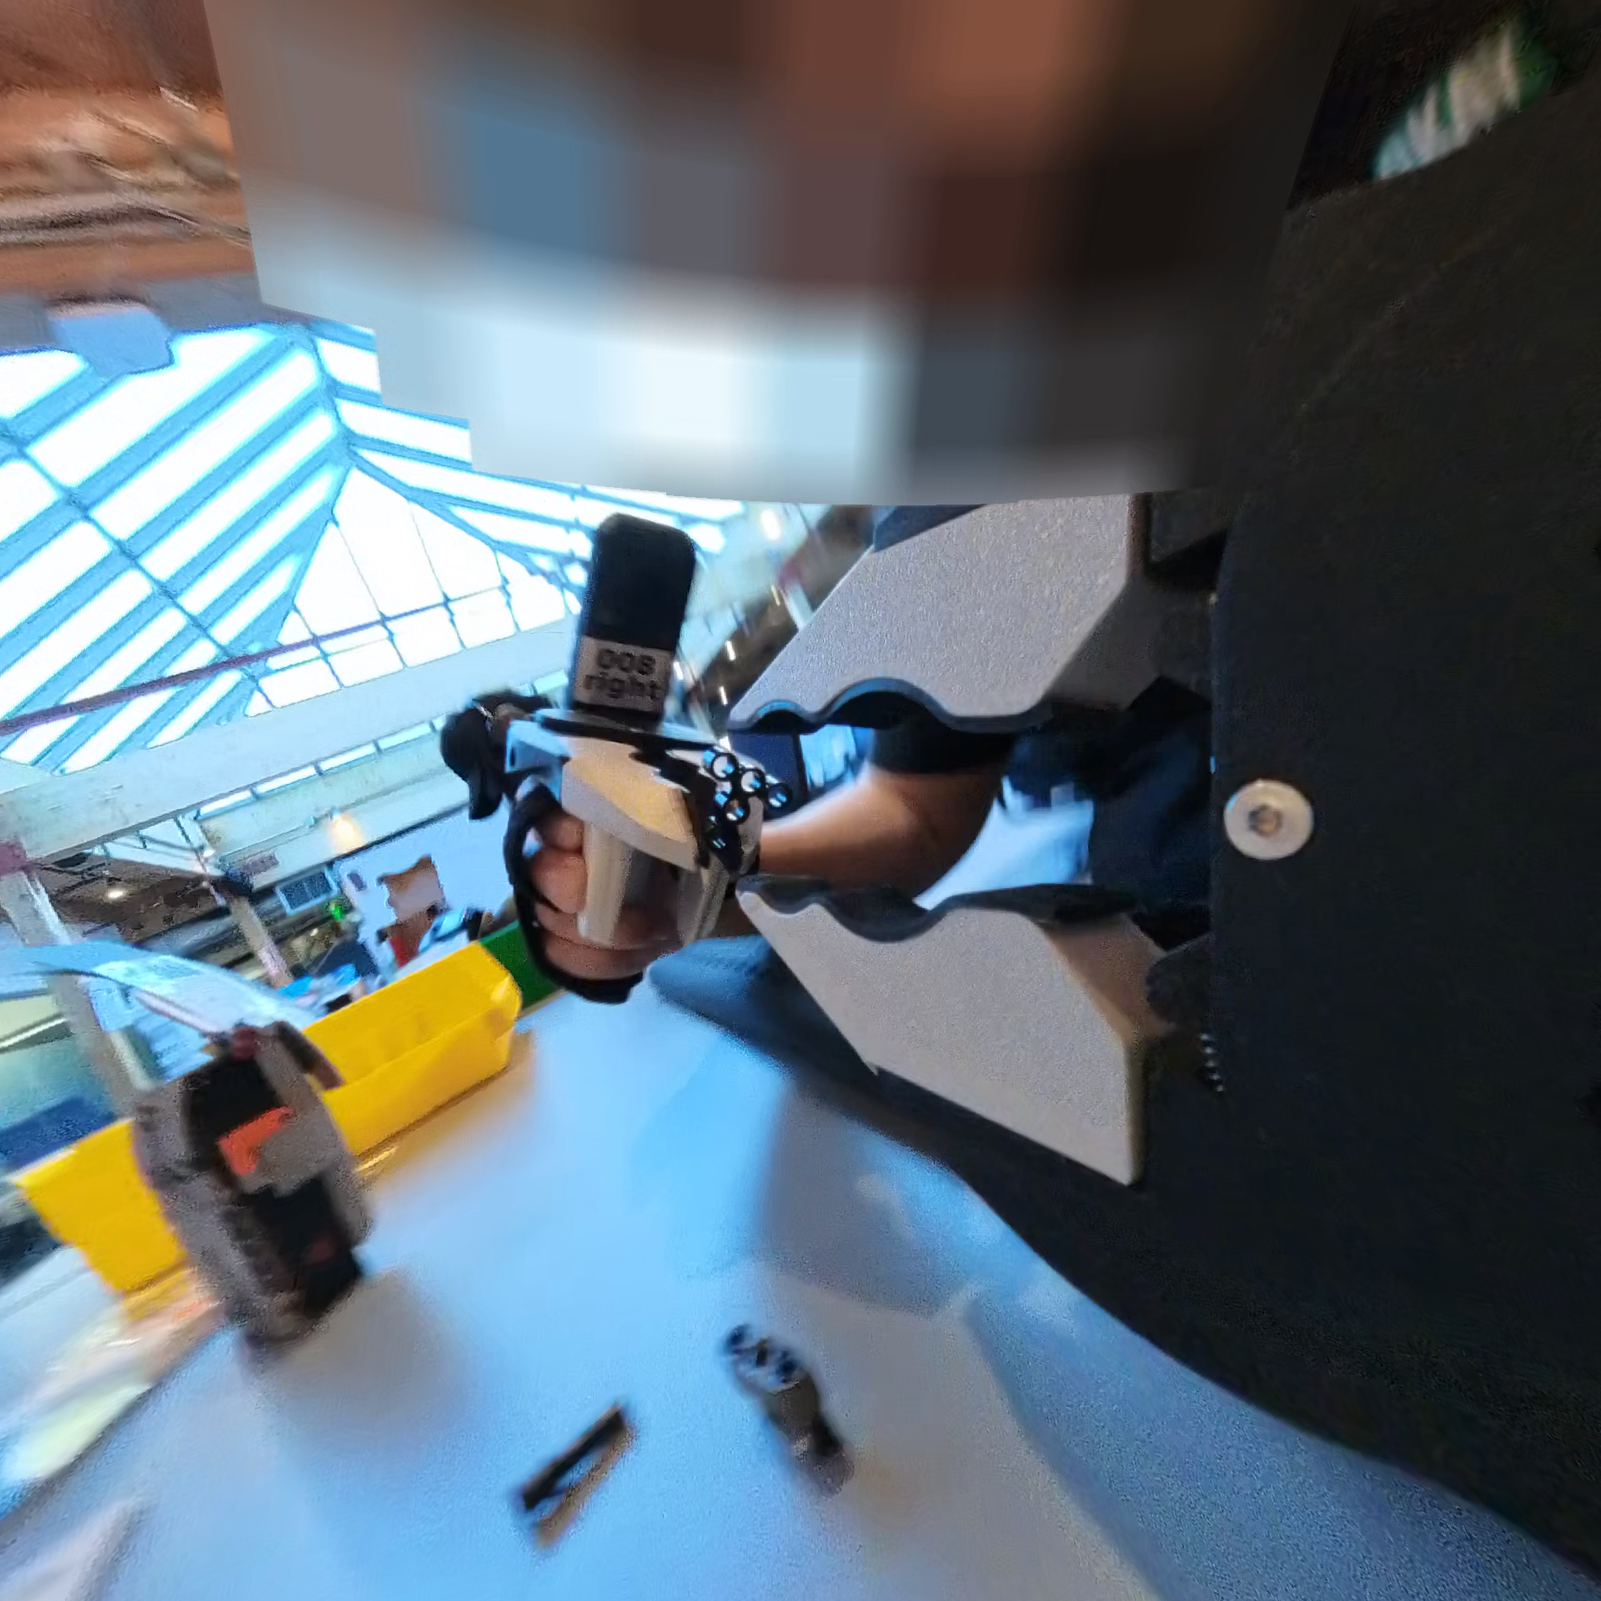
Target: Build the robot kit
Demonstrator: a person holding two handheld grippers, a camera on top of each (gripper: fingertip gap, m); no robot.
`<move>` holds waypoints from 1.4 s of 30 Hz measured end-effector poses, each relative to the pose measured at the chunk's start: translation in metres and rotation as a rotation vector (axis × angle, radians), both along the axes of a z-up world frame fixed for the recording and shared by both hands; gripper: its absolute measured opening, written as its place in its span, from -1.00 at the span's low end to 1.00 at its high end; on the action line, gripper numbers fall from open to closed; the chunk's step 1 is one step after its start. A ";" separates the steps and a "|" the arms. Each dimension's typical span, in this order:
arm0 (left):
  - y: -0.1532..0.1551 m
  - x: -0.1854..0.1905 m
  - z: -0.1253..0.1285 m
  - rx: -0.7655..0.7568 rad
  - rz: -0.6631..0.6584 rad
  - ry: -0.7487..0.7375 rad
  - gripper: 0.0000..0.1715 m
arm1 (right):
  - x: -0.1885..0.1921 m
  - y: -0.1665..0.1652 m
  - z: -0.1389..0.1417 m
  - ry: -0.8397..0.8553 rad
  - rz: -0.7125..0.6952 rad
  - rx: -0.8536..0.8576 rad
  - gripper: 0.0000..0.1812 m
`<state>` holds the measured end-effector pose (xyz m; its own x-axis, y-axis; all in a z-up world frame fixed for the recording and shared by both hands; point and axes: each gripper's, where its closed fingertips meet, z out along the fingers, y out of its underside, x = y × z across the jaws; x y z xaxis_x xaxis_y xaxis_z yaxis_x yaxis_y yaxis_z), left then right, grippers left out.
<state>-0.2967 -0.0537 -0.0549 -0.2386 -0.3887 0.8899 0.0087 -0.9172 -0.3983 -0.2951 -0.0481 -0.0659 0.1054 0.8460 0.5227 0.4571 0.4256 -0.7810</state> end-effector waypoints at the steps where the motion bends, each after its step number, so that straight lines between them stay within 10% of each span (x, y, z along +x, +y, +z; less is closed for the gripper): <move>1: -0.001 -0.001 0.003 0.113 0.031 0.020 -0.64 | 0.000 -0.001 0.002 0.020 0.010 -0.043 -0.94; 7: -0.012 0.000 0.021 0.570 0.116 0.030 -0.61 | -0.003 -0.006 0.003 0.047 0.055 -0.106 -0.94; 21: -0.032 0.012 0.008 0.753 -0.023 0.111 -0.96 | -0.009 -0.023 -0.003 0.050 0.159 -0.250 -0.95; 36: -0.015 -0.020 0.052 0.890 0.331 -0.086 -0.97 | -0.004 -0.021 0.049 0.475 0.192 -0.681 -0.81; 42: -0.001 -0.034 0.039 0.993 0.390 0.104 -0.96 | 0.035 0.069 -0.023 0.193 -0.426 -0.654 -0.83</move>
